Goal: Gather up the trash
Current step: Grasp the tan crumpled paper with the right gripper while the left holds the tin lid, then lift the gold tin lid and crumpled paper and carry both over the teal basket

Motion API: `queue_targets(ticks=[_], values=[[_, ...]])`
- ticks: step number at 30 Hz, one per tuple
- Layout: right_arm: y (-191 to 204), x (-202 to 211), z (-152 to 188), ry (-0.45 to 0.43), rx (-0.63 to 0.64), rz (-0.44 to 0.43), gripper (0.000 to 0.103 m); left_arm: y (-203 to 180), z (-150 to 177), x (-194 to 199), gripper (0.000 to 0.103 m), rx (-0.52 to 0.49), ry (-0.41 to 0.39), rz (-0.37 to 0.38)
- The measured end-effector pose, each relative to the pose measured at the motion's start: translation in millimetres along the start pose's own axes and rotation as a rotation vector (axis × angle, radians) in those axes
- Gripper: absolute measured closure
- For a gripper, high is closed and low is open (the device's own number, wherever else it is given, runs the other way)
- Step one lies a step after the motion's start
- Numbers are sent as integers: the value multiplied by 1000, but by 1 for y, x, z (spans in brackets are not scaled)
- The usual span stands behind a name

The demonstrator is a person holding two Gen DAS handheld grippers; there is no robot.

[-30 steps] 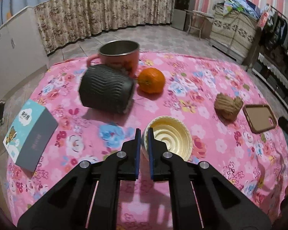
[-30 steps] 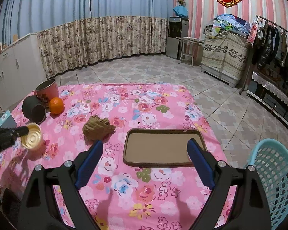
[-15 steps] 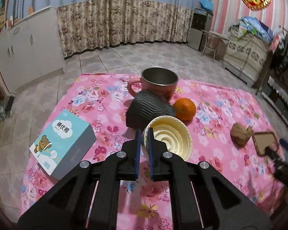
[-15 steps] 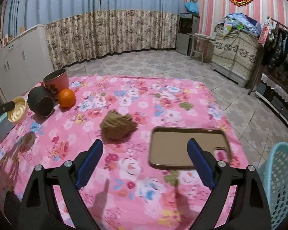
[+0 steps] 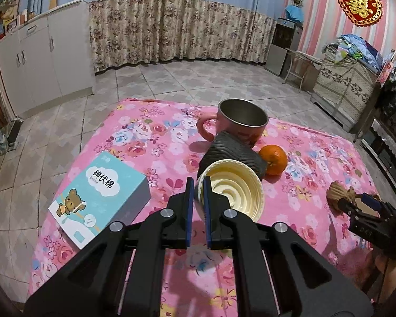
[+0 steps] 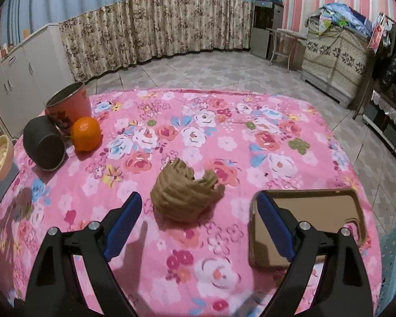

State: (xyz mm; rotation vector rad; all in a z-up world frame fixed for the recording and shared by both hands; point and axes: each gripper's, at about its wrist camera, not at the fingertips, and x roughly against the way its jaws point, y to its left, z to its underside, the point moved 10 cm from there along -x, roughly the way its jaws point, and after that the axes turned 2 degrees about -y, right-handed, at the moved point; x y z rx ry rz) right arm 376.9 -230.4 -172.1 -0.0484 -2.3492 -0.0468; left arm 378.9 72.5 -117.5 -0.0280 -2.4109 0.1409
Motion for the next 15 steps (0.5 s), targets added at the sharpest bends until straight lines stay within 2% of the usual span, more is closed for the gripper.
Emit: queue_targets(ticks=[2, 4, 6, 10, 15], values=[[4, -6, 0, 18, 14, 3, 22, 0, 1, -1, 97, -11, 1, -9], [8, -10, 1, 33, 22, -1, 39, 0, 2, -2, 97, -15, 3, -8], [11, -11, 2, 43, 16, -16, 45, -1, 2, -3, 97, -17, 5, -8], [14, -8, 2, 28, 17, -23, 53, -1, 2, -4, 97, -20, 5, -9], [8, 6, 2, -4, 0, -34, 55, -2, 2, -5, 97, -20, 8, -4]])
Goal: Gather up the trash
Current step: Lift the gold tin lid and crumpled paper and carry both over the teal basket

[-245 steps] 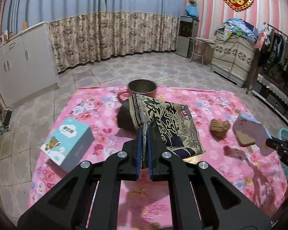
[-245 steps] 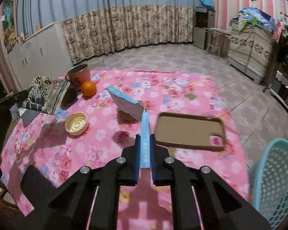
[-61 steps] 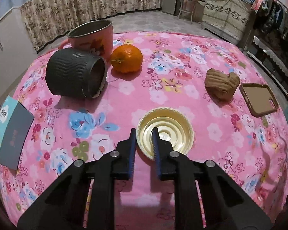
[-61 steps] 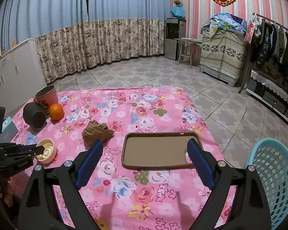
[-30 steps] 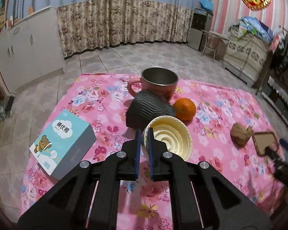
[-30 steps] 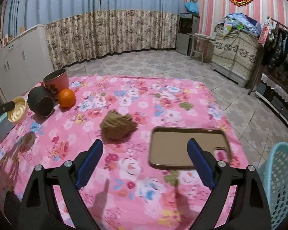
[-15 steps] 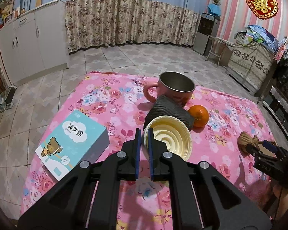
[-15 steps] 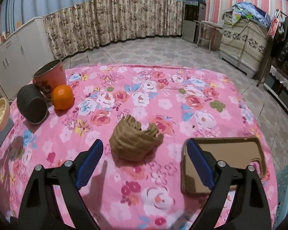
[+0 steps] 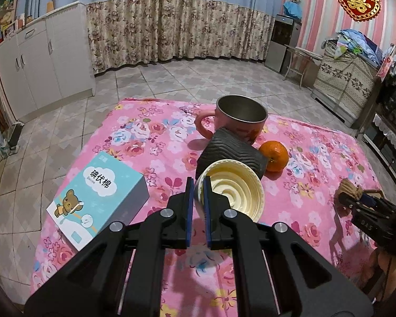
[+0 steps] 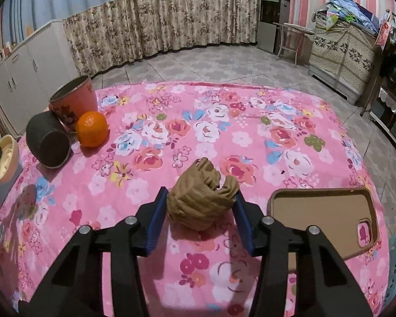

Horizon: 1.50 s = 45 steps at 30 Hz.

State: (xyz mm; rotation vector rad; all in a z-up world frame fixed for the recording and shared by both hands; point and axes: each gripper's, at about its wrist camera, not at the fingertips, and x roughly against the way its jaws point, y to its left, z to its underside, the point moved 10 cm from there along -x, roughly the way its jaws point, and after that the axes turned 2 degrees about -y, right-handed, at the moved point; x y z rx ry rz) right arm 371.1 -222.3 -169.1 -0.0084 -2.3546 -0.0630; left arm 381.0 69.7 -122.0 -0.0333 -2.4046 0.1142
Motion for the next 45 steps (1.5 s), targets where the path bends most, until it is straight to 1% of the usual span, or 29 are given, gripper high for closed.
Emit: queue_targets(ticks=[8, 13, 17, 19, 25, 29, 32, 40, 45], values=[[-20, 43, 0, -75, 5, 14, 56, -17, 1, 4, 97, -31, -6, 19], [-45, 80, 5, -118, -9, 28, 56, -30, 3, 12, 97, -52, -15, 38], [-65, 110, 8, -155, -10, 47, 56, -50, 6, 22, 97, -81, -24, 72], [-77, 124, 10, -171, -25, 52, 56, -65, 8, 30, 97, -113, -33, 83], [-126, 168, 26, -200, -85, 87, 56, -105, 20, 52, 97, -164, -48, 137], [-163, 187, 44, -201, -140, 128, 55, -148, 27, 66, 97, -209, -54, 197], [-191, 199, 58, -205, -160, 178, 56, -191, 39, 73, 97, -269, -53, 232], [-264, 224, 87, -218, -245, 290, 55, -291, 68, 91, 97, -323, -44, 366], [-310, 233, 111, -215, -354, 328, 55, -357, 87, 97, 97, -374, -37, 444]])
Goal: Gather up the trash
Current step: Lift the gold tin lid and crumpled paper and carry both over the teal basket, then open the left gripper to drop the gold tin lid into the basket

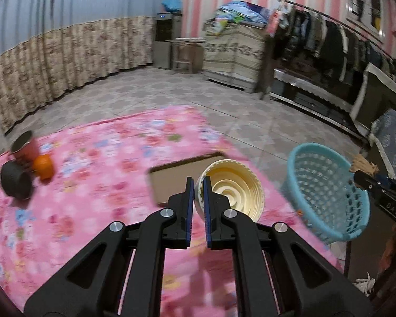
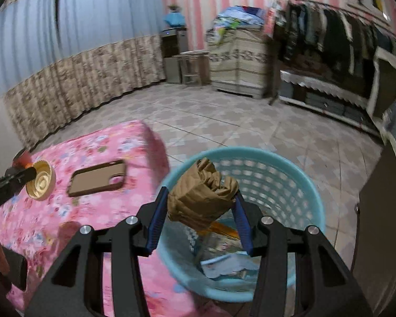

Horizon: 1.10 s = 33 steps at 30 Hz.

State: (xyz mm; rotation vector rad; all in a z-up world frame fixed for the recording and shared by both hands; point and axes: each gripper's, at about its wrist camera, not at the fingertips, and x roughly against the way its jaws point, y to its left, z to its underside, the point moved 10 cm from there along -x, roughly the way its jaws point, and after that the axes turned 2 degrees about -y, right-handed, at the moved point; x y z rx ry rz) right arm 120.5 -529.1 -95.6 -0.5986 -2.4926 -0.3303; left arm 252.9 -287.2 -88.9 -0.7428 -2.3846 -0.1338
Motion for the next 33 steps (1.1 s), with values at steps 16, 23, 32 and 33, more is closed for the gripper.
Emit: queue_targets(ticks=[16, 23, 32, 33], values=[[-68, 2, -4, -8, -74, 91, 56, -152, -1, -58, 97, -130, 64, 186], [-74, -3, -1, 2, -85, 102, 56, -168, -1, -65, 89, -142, 83, 218], [-73, -7, 3, 11, -80, 101, 55, -132, -29, -37, 25, -129, -36, 83], [-72, -8, 4, 11, -77, 100, 55, -126, -32, -33, 20, -130, -49, 63]])
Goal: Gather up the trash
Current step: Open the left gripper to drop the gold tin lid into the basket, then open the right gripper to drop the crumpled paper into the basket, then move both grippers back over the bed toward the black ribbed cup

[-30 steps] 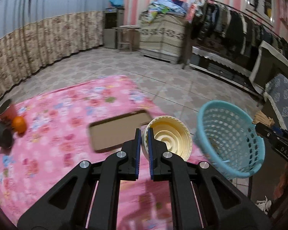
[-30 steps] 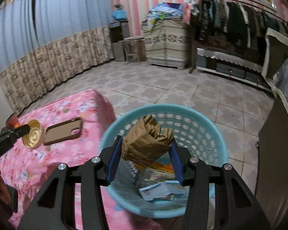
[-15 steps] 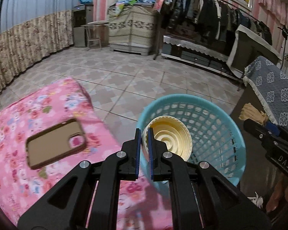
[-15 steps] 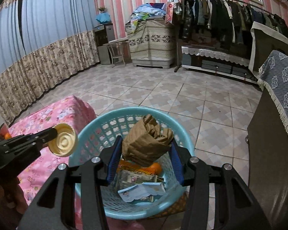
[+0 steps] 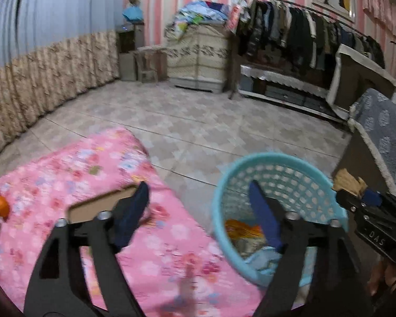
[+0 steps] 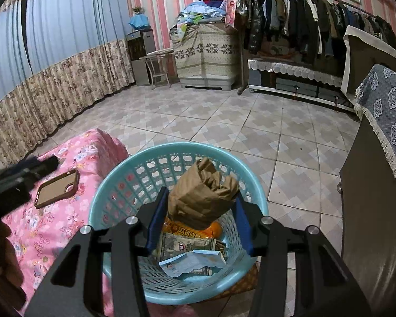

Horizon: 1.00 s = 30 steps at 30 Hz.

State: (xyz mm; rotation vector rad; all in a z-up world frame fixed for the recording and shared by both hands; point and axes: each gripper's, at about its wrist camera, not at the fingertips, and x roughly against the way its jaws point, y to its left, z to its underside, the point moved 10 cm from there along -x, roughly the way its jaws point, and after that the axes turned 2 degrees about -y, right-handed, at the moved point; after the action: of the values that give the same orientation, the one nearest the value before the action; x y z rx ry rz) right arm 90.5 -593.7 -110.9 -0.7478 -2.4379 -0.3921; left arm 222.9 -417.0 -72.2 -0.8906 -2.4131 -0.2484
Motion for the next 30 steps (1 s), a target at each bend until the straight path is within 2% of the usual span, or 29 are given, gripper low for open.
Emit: queue_targets(ticks=[6, 20, 23, 25, 27, 30], values=[[10, -7, 3, 0, 10, -3, 55, 33, -6, 21, 10, 18, -34, -62], [37, -30, -5, 1, 52, 27, 51, 111, 11, 36, 6, 106, -17, -188], [40, -32, -9, -11, 50, 51, 37, 125, 16, 39, 6, 122, -14, -207], [43, -31, -10, -20, 43, 55, 24, 133, 18, 41, 6, 133, -14, -215], [45, -29, -11, -23, 47, 60, 22, 143, 20, 45, 6, 145, -16, -226], [52, -25, -9, -33, 55, 65, 14, 153, 22, 50, 6, 159, -18, -235]])
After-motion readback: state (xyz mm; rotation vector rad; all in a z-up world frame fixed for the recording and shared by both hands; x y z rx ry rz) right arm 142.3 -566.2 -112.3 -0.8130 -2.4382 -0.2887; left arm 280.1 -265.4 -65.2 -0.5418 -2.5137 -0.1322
